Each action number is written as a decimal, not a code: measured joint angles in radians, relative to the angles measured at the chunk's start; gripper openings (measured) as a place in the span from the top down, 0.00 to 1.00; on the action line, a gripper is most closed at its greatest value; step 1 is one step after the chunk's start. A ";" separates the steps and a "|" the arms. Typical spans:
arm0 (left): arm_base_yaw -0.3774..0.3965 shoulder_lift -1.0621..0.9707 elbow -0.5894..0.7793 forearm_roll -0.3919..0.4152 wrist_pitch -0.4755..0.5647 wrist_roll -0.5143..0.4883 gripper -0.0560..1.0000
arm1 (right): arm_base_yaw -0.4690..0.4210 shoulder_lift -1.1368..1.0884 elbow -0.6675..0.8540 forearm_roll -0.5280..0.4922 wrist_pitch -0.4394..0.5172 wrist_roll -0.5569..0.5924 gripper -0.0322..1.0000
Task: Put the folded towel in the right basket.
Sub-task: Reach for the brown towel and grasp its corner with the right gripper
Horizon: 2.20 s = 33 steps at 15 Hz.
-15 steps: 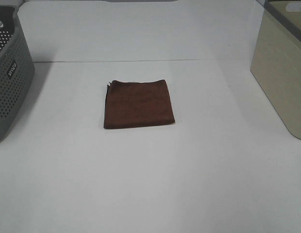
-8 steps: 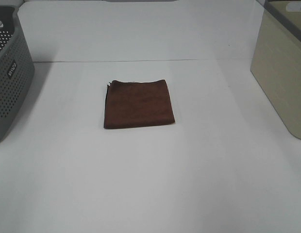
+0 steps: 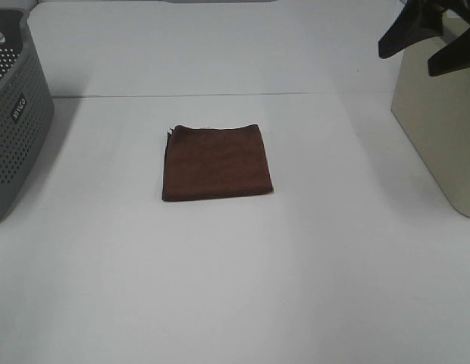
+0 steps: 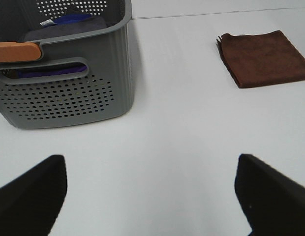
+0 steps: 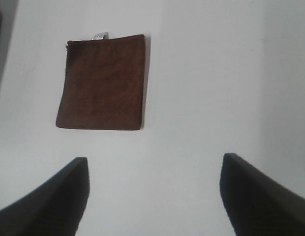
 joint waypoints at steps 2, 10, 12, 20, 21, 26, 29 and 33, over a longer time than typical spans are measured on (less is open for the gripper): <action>0.000 0.000 0.000 0.000 0.000 0.000 0.12 | 0.000 0.102 -0.056 0.071 0.041 -0.010 0.29; 0.000 0.000 0.000 0.000 0.000 0.000 0.12 | 0.139 0.390 -0.229 0.179 0.055 -0.086 0.29; 0.000 0.000 0.000 0.000 0.000 0.000 0.12 | 0.166 0.500 -0.297 0.202 0.039 -0.080 0.29; 0.000 0.000 0.000 0.000 0.000 0.000 0.12 | 0.166 0.883 -0.603 0.230 0.148 -0.078 0.25; 0.000 0.000 0.000 0.000 0.000 0.000 0.12 | 0.166 0.911 -0.623 0.230 0.151 -0.078 0.24; 0.000 0.000 0.000 0.000 0.000 0.000 0.12 | 0.187 0.947 -0.651 0.229 0.088 -0.085 0.24; 0.000 0.000 0.000 0.000 0.000 0.000 0.12 | 0.210 0.947 -0.652 0.196 0.033 -0.081 0.24; 0.000 0.000 0.000 0.000 0.000 0.000 0.12 | 0.208 0.947 -0.681 0.046 0.057 -0.030 0.24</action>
